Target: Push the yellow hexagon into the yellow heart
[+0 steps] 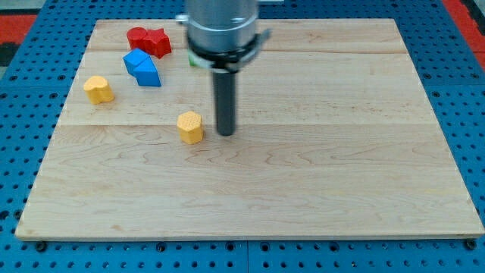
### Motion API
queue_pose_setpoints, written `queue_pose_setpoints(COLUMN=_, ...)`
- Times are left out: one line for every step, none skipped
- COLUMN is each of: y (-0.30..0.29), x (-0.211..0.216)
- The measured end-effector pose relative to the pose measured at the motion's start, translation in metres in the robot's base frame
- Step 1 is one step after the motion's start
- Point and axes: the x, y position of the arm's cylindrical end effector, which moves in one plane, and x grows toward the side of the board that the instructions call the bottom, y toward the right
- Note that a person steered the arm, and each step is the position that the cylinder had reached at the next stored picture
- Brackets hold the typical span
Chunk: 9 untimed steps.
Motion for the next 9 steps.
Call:
queue_pose_setpoints(y=-0.069, x=-0.014)
queue_pose_setpoints(y=-0.098, x=-0.020)
queue_pose_setpoints(y=-0.095, x=0.022)
queue_pose_setpoints(y=-0.126, x=0.013)
queue_pose_setpoints(y=-0.142, x=-0.020)
queue_pose_setpoints(y=-0.141, x=-0.030)
queue_pose_setpoints(y=-0.125, x=-0.035)
queue_pose_setpoints(y=-0.060, x=-0.069)
queue_pose_setpoints(y=-0.033, x=-0.110)
